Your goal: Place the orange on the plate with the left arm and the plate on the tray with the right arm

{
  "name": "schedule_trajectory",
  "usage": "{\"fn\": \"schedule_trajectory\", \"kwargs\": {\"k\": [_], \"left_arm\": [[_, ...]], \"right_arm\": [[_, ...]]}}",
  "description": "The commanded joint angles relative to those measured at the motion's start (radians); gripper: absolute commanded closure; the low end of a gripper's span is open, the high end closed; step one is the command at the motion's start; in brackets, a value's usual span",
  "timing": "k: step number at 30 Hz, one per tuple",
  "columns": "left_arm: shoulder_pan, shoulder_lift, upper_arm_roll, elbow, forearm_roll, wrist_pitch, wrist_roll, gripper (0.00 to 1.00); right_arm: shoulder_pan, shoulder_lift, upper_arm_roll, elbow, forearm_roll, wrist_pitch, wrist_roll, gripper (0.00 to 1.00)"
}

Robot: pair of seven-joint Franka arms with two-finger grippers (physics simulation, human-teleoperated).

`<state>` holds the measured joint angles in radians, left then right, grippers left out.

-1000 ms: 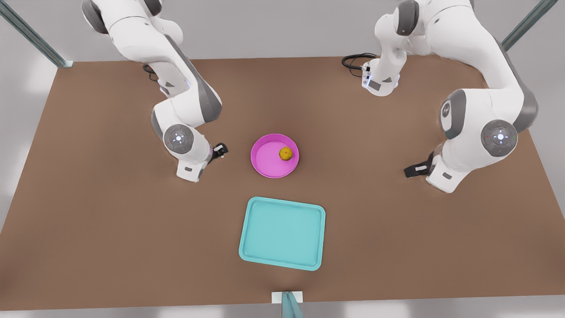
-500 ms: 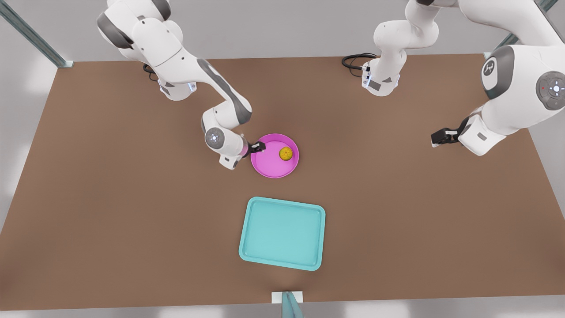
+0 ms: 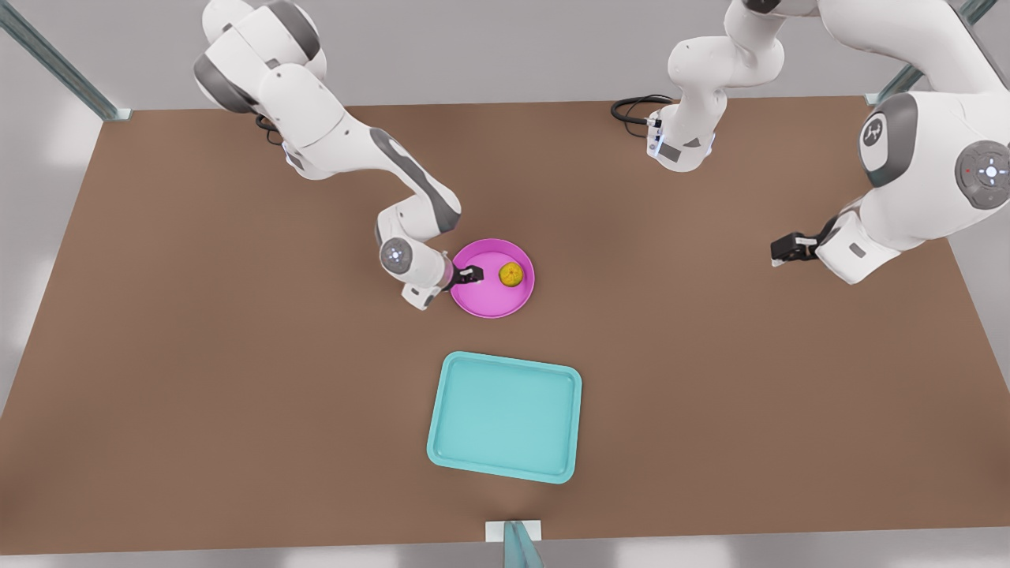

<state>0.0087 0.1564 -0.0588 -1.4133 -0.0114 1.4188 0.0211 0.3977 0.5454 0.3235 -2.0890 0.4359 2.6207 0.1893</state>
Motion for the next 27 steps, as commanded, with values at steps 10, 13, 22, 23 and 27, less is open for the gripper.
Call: {"fn": "schedule_trajectory", "kwargs": {"k": [10,13,22,23,27], "left_arm": [[0.0,0.006,0.005,0.0,0.001,0.0,0.057,0.0],[0.0,0.006,0.005,0.0,0.001,-0.001,0.057,0.0],[0.0,0.008,0.005,0.0,0.001,-0.003,0.057,0.0],[0.0,0.006,0.005,0.0,0.001,-0.003,0.057,0.0],[0.0,0.006,0.005,0.0,0.001,-0.005,0.057,0.0]], "right_arm": [[0.004,0.018,0.0,0.017,0.001,0.016,0.035,0.79],[0.004,0.01,0.0,0.023,0.0,0.004,0.024,0.79],[0.004,-0.05,0.003,0.13,0.003,0.004,0.033,0.79],[0.001,-0.048,0.003,0.164,0.02,0.004,0.035,0.79],[-0.014,0.033,-0.007,0.333,0.17,0.012,0.035,0.79]]}}
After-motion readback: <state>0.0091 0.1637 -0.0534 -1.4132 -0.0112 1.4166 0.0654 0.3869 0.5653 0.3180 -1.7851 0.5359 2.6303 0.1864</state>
